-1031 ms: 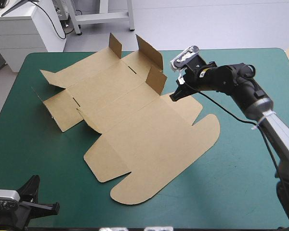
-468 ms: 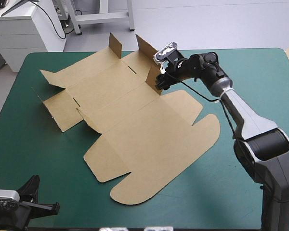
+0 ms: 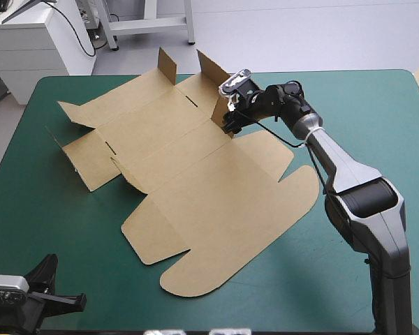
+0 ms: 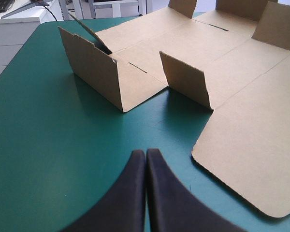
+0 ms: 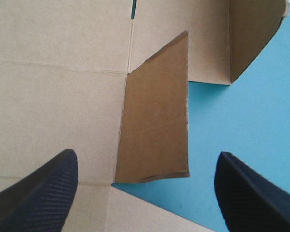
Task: Fold the box
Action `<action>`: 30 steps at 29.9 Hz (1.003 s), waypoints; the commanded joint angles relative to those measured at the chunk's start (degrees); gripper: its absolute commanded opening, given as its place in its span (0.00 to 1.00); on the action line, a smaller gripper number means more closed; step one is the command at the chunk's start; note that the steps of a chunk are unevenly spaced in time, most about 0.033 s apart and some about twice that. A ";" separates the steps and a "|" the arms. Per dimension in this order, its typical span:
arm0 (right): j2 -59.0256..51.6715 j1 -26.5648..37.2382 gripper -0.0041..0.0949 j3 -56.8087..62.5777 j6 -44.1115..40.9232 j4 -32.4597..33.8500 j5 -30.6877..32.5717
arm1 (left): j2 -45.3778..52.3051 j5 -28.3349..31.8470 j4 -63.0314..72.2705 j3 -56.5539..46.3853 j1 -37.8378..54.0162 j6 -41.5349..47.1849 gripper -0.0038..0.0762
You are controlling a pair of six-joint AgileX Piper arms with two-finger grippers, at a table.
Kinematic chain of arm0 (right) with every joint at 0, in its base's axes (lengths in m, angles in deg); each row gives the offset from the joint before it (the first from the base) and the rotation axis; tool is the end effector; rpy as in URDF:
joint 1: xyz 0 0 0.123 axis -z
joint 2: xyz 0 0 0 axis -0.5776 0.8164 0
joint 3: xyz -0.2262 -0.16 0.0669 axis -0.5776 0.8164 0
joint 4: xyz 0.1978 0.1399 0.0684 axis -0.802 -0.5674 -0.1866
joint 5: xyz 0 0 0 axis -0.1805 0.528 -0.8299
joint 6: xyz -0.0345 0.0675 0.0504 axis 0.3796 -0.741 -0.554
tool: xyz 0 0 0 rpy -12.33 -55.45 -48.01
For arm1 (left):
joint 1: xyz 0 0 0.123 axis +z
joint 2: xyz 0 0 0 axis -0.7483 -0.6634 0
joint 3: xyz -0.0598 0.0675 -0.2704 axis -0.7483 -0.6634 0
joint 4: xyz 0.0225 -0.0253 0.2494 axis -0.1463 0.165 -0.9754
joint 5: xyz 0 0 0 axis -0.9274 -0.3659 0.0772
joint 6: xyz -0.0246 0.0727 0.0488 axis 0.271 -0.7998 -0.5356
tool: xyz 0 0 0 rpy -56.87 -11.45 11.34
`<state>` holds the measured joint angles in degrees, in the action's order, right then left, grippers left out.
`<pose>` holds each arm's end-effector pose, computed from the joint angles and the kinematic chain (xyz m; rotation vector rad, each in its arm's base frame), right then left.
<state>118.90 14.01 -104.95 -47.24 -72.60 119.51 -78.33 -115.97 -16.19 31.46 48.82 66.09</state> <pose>0.4677 0.1991 0.2785 -0.8788 2.1711 0.2272 0.0094 -0.0048 0.2772 0.0659 1.8491 -0.0202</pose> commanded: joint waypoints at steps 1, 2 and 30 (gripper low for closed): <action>-3.60 1.40 0.73 -2.24 0.49 -2.70 -5.25 | 0.31 4.32 0.62 1.21 -0.32 0.51 0.04; -3.49 1.55 0.71 -2.24 0.59 -3.58 -5.71 | 0.31 4.32 0.62 1.21 -0.32 0.51 0.04; 0.33 2.92 0.02 -5.61 23.60 -14.29 4.54 | 0.31 4.32 0.62 1.21 -0.32 0.51 0.04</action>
<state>123.19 16.69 -107.82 -30.48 -85.87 122.33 -78.33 -115.97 -16.19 31.46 48.82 66.09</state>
